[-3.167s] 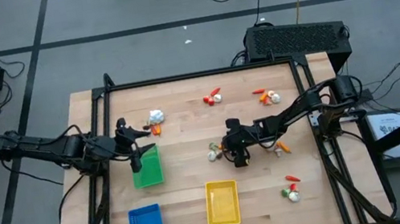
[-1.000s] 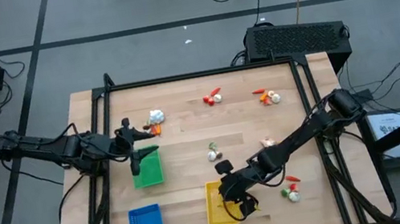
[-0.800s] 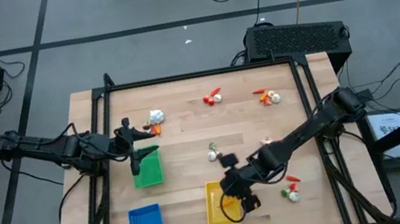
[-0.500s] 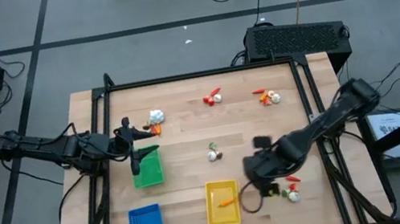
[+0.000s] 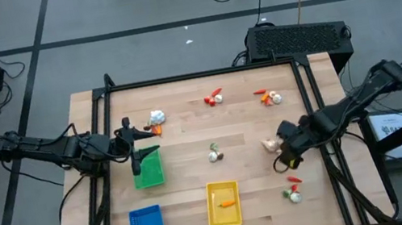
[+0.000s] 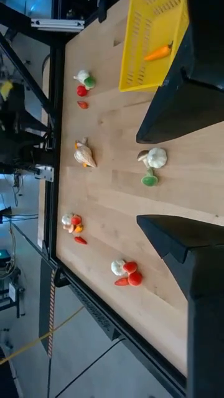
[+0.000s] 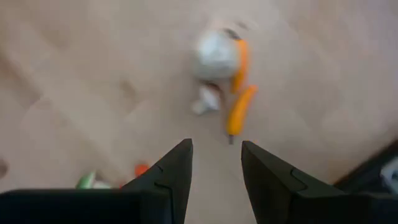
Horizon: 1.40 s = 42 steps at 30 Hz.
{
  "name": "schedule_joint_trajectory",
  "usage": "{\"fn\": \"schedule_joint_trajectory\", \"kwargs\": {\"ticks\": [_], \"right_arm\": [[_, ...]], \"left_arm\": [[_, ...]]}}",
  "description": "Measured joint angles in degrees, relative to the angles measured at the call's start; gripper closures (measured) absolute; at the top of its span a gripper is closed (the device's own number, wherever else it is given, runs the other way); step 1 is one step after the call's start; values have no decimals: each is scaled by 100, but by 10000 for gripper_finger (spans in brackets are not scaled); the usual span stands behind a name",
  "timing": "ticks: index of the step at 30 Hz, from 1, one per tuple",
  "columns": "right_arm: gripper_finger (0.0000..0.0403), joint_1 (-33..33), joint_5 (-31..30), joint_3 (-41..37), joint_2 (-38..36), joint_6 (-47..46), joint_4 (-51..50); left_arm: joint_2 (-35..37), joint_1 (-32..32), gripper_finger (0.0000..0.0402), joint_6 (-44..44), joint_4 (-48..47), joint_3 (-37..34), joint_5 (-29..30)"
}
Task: Sort produce into baskets
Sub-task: Put the yellow chili pepper into the yellow basket
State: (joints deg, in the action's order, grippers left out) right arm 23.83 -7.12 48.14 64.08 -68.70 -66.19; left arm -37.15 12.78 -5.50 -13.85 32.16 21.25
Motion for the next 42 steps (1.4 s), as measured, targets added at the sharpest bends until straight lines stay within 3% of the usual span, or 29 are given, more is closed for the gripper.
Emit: {"fn": "schedule_joint_trajectory", "kwargs": {"ticks": [4, 11, 16, 30, 42], "right_arm": [[250, -270, 288, -499, -206, 3, 112], [188, -511, 300, -837, -165, 510, 541], [165, -582, 295, -1087, -167, 795, 820], [165, -585, 122, -1782, -167, 1095, 1686], [210, -570, 106, -1960, -18, 1150, 2193]], "left_arm": [[0, -1, 196, 43, -2, 0, 72], [0, 0, 196, 52, 0, 0, 175], [0, 0, 196, 141, 2, 0, 180], [-2, 0, 196, 151, -11, 0, 313], [-2, 0, 196, 149, -15, 0, 313]]}}
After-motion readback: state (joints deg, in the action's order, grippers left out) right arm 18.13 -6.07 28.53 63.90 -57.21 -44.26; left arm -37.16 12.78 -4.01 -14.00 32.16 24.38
